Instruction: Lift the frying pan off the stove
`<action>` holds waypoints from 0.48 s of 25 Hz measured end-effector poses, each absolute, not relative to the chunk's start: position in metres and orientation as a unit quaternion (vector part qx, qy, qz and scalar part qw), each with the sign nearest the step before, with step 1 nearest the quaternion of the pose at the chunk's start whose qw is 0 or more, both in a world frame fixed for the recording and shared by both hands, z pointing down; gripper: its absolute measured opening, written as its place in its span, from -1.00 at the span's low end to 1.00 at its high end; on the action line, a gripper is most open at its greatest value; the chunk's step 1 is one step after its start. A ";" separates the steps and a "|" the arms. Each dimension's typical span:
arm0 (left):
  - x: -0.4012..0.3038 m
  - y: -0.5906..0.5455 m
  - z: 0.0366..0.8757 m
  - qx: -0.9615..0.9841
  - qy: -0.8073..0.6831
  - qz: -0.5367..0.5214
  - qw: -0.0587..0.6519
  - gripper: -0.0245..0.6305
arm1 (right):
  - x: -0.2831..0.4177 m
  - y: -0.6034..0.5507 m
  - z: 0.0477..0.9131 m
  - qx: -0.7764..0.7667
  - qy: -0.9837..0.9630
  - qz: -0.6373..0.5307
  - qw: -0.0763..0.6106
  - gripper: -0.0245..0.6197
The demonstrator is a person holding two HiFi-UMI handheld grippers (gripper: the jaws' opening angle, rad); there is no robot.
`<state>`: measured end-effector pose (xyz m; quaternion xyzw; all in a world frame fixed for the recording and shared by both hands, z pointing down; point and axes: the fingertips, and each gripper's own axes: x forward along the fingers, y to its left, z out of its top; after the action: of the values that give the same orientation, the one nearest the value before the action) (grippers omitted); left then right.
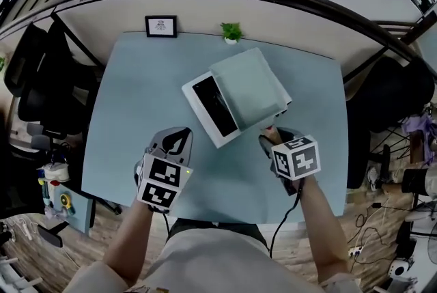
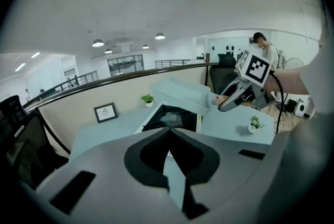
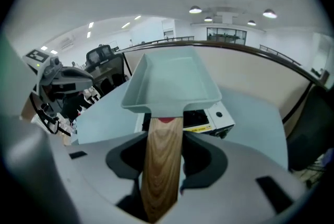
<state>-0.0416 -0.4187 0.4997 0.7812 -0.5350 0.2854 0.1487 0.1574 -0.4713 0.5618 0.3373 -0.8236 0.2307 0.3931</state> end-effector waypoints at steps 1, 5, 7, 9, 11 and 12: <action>-0.043 -0.418 0.494 0.781 -0.538 0.282 0.144 -0.92 | 0.156 -0.469 0.550 0.346 -0.827 0.230 0.379 -0.36; -0.043 -0.419 0.455 0.784 -0.559 0.249 0.105 -0.92 | 0.159 -0.459 0.498 0.382 -0.836 0.229 0.319 -0.36; -0.042 -0.418 0.433 0.787 -0.564 0.236 0.083 -0.92 | 0.165 -0.455 0.471 0.402 -0.839 0.223 0.292 -0.36; -0.040 -0.415 0.413 0.791 -0.565 0.228 0.063 -0.92 | 0.172 -0.450 0.446 0.422 -0.839 0.215 0.269 -0.36; -0.038 -0.411 0.394 0.793 -0.566 0.220 0.047 -0.92 | 0.181 -0.442 0.423 0.441 -0.837 0.207 0.249 -0.36; -0.037 -0.408 0.386 0.795 -0.566 0.215 0.040 -0.92 | 0.185 -0.438 0.412 0.450 -0.836 0.204 0.238 -0.36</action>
<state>-0.0371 -0.4081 0.3859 0.7945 -0.5663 0.2155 0.0396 0.1849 -0.4383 0.4124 0.4500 -0.8362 0.2039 0.2381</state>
